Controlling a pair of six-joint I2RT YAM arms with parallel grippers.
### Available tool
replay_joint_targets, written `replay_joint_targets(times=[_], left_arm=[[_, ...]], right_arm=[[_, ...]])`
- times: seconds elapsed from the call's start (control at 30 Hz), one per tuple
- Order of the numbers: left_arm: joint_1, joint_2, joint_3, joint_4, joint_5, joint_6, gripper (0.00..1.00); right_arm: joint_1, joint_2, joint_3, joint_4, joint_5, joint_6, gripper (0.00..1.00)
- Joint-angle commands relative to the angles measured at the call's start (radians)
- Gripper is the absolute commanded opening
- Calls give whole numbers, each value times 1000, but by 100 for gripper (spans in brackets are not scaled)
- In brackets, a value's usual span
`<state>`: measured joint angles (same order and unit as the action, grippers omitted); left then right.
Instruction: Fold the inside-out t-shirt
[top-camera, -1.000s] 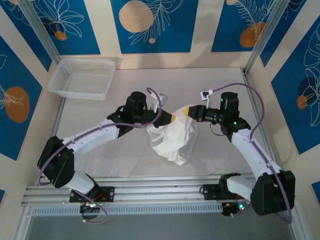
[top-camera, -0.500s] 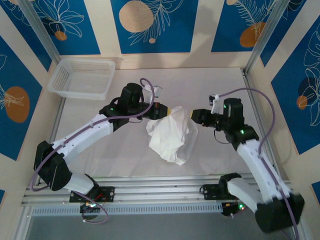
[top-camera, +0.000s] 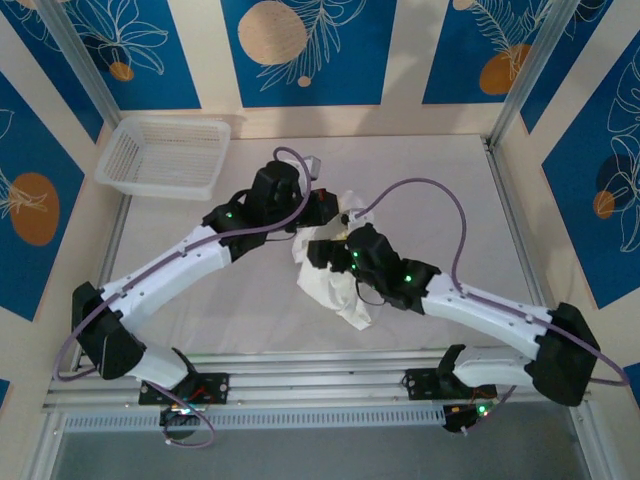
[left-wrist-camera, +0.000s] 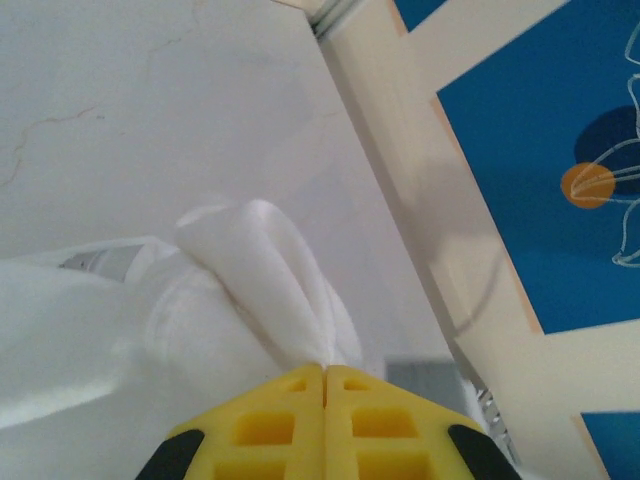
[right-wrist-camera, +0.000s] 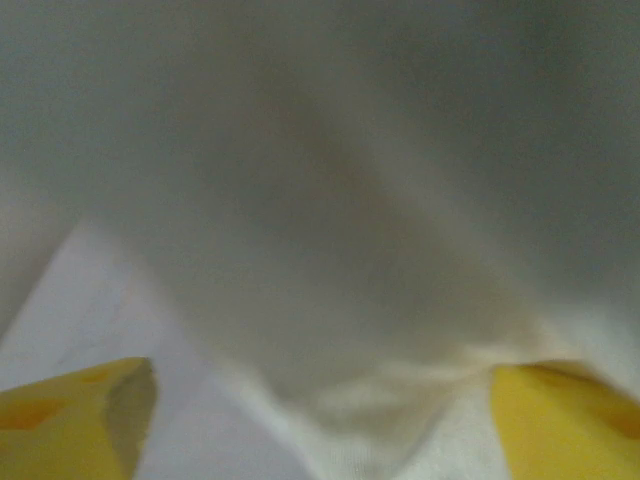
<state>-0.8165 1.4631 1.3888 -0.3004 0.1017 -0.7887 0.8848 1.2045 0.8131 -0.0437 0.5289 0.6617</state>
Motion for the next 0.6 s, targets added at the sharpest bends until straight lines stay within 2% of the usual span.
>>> replay_joint_targets(times=[0.0,0.03,0.07,0.1,0.17,0.23,0.4,0.47,0.57], left_arm=[[-32,-38,23,-5,-133,-85,0],[-38,-52,22,-14,-169,-81,0],[-40,-74,18,-19,-211,-62,0],[-41,-96,14,-28,-256,-40,0],[-41,-148,9,-40,-358,29,0],[-42,-186,22,-60,-427,100,0],[-51,-235,79,-55,-442,219,0],[-66,-245,84,-19,-414,274,0],[-67,-223,64,-14,-424,414,2]], right_arm=[[-115,31,13,57,87,-41,52],[-168,28,10,31,-2,-59,25],[-224,21,1,4,-114,-86,5],[-276,11,-5,-22,-226,-118,0],[-381,-28,-20,-78,-517,-231,0],[-445,-67,-6,-157,-732,-328,0],[-492,-92,133,-346,-997,-479,0],[-494,-82,166,-314,-1188,-482,0],[-494,-82,150,-207,-1288,-420,0]])
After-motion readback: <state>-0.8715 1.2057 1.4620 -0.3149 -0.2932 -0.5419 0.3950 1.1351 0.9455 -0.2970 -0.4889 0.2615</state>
